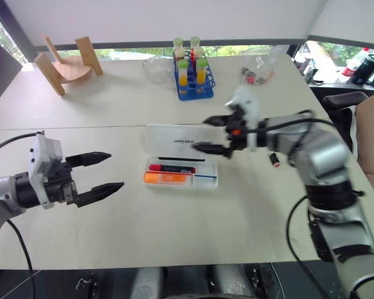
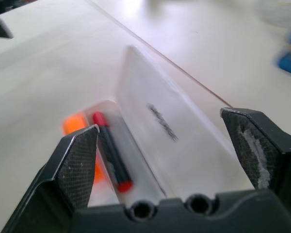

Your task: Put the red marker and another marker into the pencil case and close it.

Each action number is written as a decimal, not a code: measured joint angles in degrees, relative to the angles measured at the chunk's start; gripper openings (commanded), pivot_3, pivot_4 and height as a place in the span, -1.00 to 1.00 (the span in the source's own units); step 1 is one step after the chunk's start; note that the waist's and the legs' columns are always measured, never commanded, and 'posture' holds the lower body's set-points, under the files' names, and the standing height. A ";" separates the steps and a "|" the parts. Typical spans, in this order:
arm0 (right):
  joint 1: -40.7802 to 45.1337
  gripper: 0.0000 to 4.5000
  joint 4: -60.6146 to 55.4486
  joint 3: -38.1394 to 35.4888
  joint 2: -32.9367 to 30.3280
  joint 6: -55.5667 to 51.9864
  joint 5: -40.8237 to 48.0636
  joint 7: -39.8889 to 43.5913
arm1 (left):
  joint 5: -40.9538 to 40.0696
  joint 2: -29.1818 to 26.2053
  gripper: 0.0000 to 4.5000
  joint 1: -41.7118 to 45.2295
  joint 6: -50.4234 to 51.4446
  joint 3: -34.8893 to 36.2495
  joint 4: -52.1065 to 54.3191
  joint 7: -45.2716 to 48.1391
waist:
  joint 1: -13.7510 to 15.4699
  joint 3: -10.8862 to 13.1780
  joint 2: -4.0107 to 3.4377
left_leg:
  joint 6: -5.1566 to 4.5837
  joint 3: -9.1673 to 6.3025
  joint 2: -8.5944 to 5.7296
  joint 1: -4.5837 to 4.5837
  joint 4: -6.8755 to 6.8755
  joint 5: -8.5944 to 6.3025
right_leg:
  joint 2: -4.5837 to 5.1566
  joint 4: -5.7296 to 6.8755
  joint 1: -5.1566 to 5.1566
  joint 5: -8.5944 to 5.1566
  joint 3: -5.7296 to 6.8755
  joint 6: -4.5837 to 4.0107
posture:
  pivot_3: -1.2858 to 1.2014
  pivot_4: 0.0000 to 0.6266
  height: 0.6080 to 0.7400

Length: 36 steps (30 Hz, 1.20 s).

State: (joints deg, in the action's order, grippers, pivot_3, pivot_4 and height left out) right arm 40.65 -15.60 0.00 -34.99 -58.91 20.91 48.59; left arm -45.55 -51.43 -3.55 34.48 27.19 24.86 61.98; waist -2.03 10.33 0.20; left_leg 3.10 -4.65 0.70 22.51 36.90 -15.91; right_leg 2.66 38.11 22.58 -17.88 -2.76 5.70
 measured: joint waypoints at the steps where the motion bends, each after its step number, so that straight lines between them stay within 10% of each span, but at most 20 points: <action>1: -1.14 0.98 -0.17 -1.51 -0.50 -0.95 0.07 -1.10 | 0.00 0.00 1.00 0.10 -0.06 -0.10 -0.07 0.11 | -0.14 0.00 0.00 | 0.00 0.03 0.00 0.00 0.00 0.00 | -0.01 0.00 0.00 0.00 0.00 0.00 | 0.03 -0.52 1.00; 16: -24.48 0.98 5.26 -13.87 7.19 4.73 -8.32 -25.74 | 2.88 -0.05 1.00 9.02 -2.59 -8.27 -6.94 2.85 | -1.27 -0.01 0.00 | -0.01 0.29 0.06 -0.17 0.12 0.00 | -0.13 0.12 -0.12 0.02 -0.19 0.03 | 0.03 -0.52 1.00; 26: -22.48 -0.94 9.58 -13.15 7.24 8.12 -8.22 -25.52 | 3.61 -0.05 1.00 9.02 -2.94 -8.21 -7.71 2.74 | -1.60 -0.05 0.06 | -0.01 0.21 0.13 -0.22 0.03 0.00 | -0.22 0.12 -0.14 0.02 -0.18 0.03 | 0.03 -0.52 1.00; 36: -11.52 -0.98 -3.69 0.51 -4.98 3.05 1.30 -5.12 | 3.24 -0.06 1.00 7.84 -2.68 -7.75 -7.16 2.86 | -1.60 0.20 -0.30 | -0.01 0.17 0.10 -0.12 0.06 0.00 | -0.15 0.11 -0.05 0.02 -0.12 0.04 | 0.03 -0.52 1.00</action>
State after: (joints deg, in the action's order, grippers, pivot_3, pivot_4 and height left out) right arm 29.12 -19.29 0.51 -39.98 -55.85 22.21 43.47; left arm -42.31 -51.49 4.29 31.80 19.44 17.70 64.83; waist -3.63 10.52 -0.09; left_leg 3.09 -4.48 0.80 22.39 36.97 -15.91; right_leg 2.52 38.21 22.52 -17.86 -2.88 5.74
